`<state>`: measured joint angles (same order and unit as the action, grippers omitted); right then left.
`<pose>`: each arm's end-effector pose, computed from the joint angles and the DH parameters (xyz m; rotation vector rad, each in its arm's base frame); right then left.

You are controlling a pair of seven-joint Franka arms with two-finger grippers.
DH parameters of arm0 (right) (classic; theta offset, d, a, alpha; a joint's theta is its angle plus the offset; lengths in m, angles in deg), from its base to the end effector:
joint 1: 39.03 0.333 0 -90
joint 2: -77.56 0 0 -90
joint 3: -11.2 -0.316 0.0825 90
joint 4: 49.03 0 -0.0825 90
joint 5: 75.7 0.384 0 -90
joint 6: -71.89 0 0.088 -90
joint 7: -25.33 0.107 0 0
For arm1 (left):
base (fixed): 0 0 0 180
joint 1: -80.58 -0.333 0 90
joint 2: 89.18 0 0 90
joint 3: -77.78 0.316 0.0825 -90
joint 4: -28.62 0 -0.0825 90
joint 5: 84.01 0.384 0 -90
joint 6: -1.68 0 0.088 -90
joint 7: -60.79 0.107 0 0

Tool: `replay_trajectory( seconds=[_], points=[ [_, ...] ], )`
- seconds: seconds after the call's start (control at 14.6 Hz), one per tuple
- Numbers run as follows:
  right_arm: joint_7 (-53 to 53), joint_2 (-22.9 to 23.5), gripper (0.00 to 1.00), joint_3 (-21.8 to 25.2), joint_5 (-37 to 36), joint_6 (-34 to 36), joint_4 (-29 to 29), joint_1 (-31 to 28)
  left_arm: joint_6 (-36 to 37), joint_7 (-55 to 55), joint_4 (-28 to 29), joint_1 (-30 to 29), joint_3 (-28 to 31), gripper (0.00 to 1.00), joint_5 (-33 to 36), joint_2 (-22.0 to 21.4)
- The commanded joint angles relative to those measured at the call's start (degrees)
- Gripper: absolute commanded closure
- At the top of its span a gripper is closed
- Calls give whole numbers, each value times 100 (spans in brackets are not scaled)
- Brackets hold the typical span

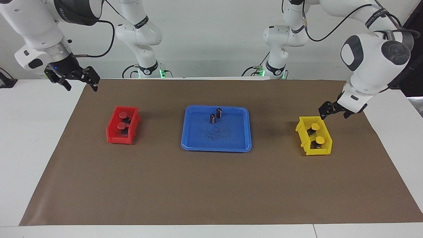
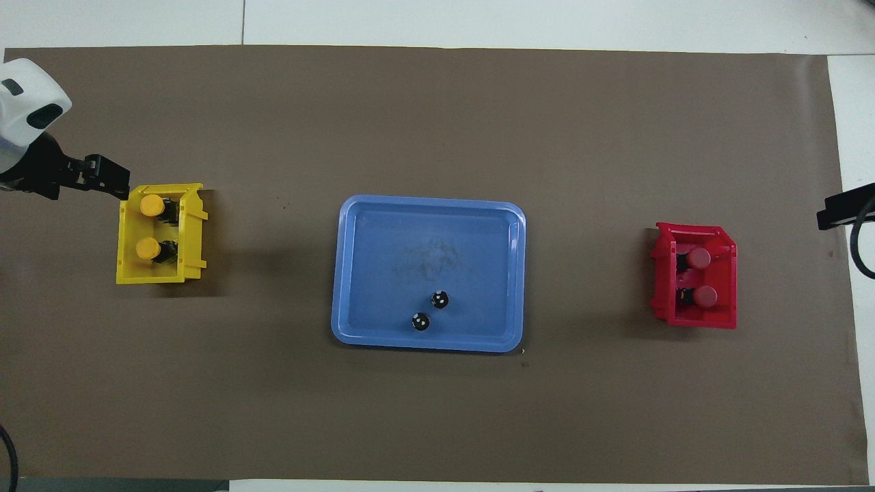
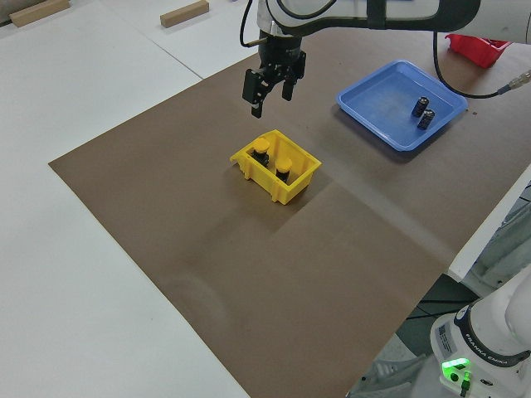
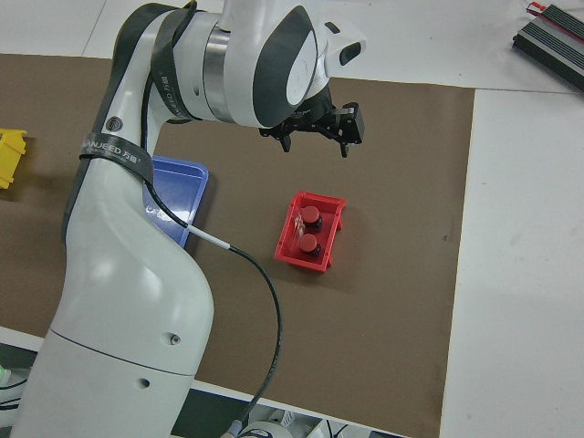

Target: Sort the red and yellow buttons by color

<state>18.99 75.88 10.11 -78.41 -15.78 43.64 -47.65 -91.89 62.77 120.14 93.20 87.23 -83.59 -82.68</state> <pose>0.5349 -0.0758 0.6153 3.0994 -0.0331 -0.0981 0.5875 -0.0365 0.5531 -3.1094 0.1415 0.1181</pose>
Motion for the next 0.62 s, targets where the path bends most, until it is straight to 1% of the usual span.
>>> replay_trajectory(
  seconds=[0.0,0.14,0.21,0.34,0.41,0.55],
  points=[
    [53,-52,0,-40,-1,119,-3,-44,461,14,-3,30,30,0,-428,-376],
    [44,-52,0,-40,-1,119,-3,-44,602,13,-3,48,21,0,-429,-543],
    [44,-52,0,-40,-1,119,-12,-52,655,13,-29,65,21,0,-438,-553],
    [27,-52,0,-40,8,119,-12,-52,848,-196,-256,65,21,0,-481,-535],
    [27,-43,0,-40,8,127,-12,-44,814,-433,-301,56,30,0,-560,-500],
    [36,-61,0,-40,16,258,-3,-35,717,-479,-302,48,47,0,-578,-474]
  ],
)
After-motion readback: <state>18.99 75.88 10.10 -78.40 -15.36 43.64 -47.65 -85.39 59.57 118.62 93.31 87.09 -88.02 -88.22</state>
